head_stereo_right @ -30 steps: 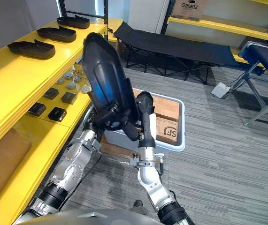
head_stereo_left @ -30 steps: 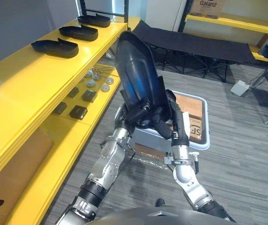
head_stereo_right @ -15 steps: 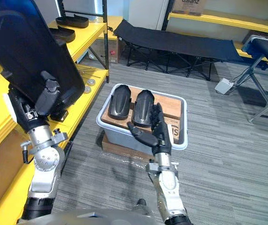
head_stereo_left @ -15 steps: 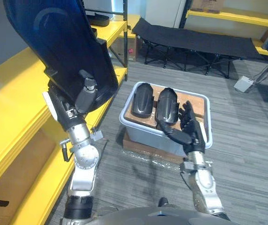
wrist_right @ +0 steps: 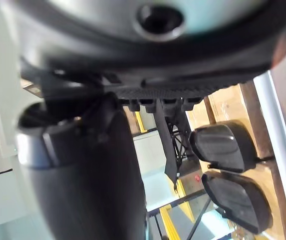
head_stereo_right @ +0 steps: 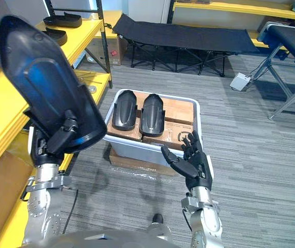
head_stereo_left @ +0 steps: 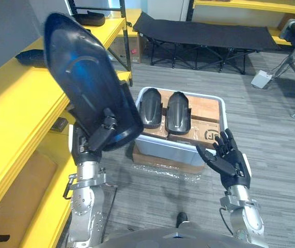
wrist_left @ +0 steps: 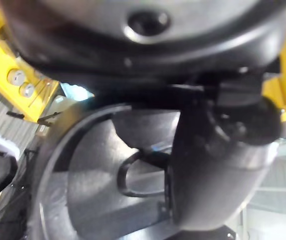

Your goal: Walk over and take three plastic housings, then place them on the shelf

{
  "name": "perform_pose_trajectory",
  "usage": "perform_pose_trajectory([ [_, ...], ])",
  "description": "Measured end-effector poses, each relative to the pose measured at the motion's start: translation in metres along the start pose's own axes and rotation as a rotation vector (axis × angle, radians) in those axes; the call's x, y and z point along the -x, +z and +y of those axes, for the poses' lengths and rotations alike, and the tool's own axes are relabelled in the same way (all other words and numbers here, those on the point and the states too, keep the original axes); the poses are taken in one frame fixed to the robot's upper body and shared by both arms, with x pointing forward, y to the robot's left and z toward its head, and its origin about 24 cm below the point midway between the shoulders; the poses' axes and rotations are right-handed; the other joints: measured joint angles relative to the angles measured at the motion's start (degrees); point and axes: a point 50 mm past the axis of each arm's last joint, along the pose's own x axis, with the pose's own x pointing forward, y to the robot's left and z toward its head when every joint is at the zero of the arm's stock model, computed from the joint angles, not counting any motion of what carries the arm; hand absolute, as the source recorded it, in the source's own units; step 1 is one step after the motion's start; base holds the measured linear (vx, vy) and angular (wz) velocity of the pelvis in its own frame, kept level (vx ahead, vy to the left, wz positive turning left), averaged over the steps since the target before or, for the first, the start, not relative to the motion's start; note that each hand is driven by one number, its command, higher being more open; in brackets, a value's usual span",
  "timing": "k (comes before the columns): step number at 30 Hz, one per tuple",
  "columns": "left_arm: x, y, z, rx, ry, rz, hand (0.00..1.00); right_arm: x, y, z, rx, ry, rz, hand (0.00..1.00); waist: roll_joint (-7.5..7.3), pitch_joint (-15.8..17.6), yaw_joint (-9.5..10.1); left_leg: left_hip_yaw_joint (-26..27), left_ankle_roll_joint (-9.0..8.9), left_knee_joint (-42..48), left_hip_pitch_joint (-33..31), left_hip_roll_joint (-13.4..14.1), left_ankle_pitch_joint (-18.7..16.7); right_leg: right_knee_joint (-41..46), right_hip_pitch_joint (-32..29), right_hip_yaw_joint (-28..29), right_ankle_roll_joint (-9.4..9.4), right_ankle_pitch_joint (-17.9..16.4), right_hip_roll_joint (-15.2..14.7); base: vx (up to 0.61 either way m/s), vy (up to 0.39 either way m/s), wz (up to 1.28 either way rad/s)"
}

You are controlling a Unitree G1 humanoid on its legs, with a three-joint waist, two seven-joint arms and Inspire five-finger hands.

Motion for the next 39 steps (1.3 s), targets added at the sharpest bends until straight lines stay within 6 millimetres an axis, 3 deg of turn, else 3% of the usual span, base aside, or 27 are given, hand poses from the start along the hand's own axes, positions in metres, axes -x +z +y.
perform_pose_trajectory([
  [8, 0.005, 0.031, 0.027, -0.072, 0.136, -0.116, 0.00, -0.014, -0.006, 0.023, 0.097, 0.117, 0.037, 1.00, 0.05, 0.02, 4.00, -6.32, 0.27, 0.06, -1.20, -0.70, 1.03, -0.25, 2.83, -6.67, 0.24, -0.67, -0.77, -0.02, -0.009, 0.44],
  [13, 0.025, 0.040, 0.057, -0.120, 0.294, -0.108, 0.00, -0.028, 0.004, 0.024, 0.113, 0.120, -0.009, 1.00, -0.45, 0.23, 5.83, -8.09, 0.13, 1.17, -1.30, -0.78, 1.00, -0.30, 4.58, -8.00, 0.24, -0.79, -0.78, 0.00, 0.017, 0.22],
  [15, 0.033, 0.043, 0.069, -0.115, 0.351, -0.099, 0.00, -0.033, 0.009, 0.026, 0.106, 0.138, -0.029, 1.00, -0.68, 0.30, 6.41, -8.65, -0.38, 3.27, -2.24, -0.74, -0.53, 0.28, 4.88, -8.09, 0.32, -2.09, -0.73, -0.01, 0.012, 0.14],
  [19, 0.035, 0.042, 0.069, -0.094, 0.335, -0.095, 0.00, -0.035, 0.010, 0.027, 0.105, 0.151, -0.036, 1.00, -0.33, 0.61, 6.58, -9.34, 0.25, 7.51, -5.63, -0.47, -2.50, 1.38, 5.52, -11.66, 0.14, -3.73, -0.74, -0.02, 0.001, 0.52],
  [20, 0.034, 0.042, 0.067, -0.088, 0.309, -0.097, 0.00, -0.035, 0.010, 0.027, 0.105, 0.150, -0.037, 1.00, -0.08, 0.80, 6.07, -6.43, 0.17, 8.74, -6.91, 0.92, -2.53, 2.29, 5.78, -13.83, 0.44, -3.92, -1.21, 0.00, 0.003, 0.92],
  [22, 0.031, 0.041, 0.064, -0.078, 0.261, -0.101, 0.00, -0.035, 0.010, 0.027, 0.120, 0.141, -0.036, 1.00, 0.29, 1.29, 5.64, -4.21, -0.86, 9.54, -7.82, 1.30, -0.50, 3.96, 6.38, -16.06, 0.80, -4.57, -2.10, 0.02, 0.044, 0.89],
  [25, 0.026, 0.039, 0.053, -0.048, 0.185, -0.106, 0.00, -0.038, 0.010, 0.031, 0.155, 0.137, -0.040, 1.00, 0.18, 1.49, 6.28, -3.84, -0.15, 6.00, -6.82, -0.29, 1.82, 5.48, 6.71, -15.34, 1.16, -5.73, -4.35, 0.04, 0.132, 0.52],
  [28, 0.023, 0.037, 0.045, -0.033, 0.102, -0.099, 0.00, -0.036, 0.008, 0.032, 0.129, 0.129, -0.037, 1.00, 0.16, 1.56, 5.55, -6.40, 0.46, 3.81, -6.91, -2.44, 1.67, 10.14, 4.94, -10.67, -0.38, -8.70, -5.97, 0.01, 0.124, 0.54],
  [30, 0.016, 0.034, 0.031, -0.017, -0.048, -0.096, 0.00, -0.023, 0.002, 0.016, 0.130, 0.051, -0.003, 1.00, 0.66, 2.51, 3.04, -10.46, 1.25, 2.95, -6.89, -2.63, 2.21, 22.54, 0.84, 1.55, -0.62, -8.80, -6.64, 0.00, 0.084, 1.26],
  [33, 0.002, 0.035, 0.017, -0.022, -0.214, -0.121, 0.00, -0.006, -0.003, -0.003, 0.123, -0.046, 0.027, 1.00, 0.28, 3.02, 0.96, -14.03, 1.70, 1.43, -6.58, -2.79, 5.74, 34.21, -4.12, 12.44, -0.95, -9.55, -5.51, 0.04, -0.034, 1.08],
  [35, -0.006, 0.033, 0.011, -0.003, -0.233, -0.134, 0.00, -0.005, -0.003, -0.003, 0.102, -0.052, 0.012, 1.00, -0.47, 2.99, 0.38, -15.17, 1.05, 2.08, -7.61, -3.08, 7.49, 30.80, -3.48, 14.85, -1.80, -15.12, -2.63, 0.04, -0.109, 0.57],
  [36, -0.009, 0.031, 0.010, 0.005, -0.218, -0.135, 0.00, -0.006, 0.003, 0.001, 0.109, -0.024, -0.018, 1.00, -1.25, 3.40, 0.93, -14.07, 0.91, 4.41, -9.02, -3.89, 7.48, 27.36, -2.70, 14.10, -2.38, -15.66, -2.31, -0.01, -0.084, 0.14],
  [39, -0.005, 0.025, 0.007, 0.032, -0.182, -0.104, 0.00, -0.015, 0.022, 0.014, 0.118, 0.049, -0.127, 1.00, 1.06, 4.74, 1.68, -12.17, -0.55, 8.07, -11.77, -2.59, 6.25, 19.16, -0.08, 14.12, -0.57, -15.53, -1.03, -0.07, -0.042, -0.19],
])
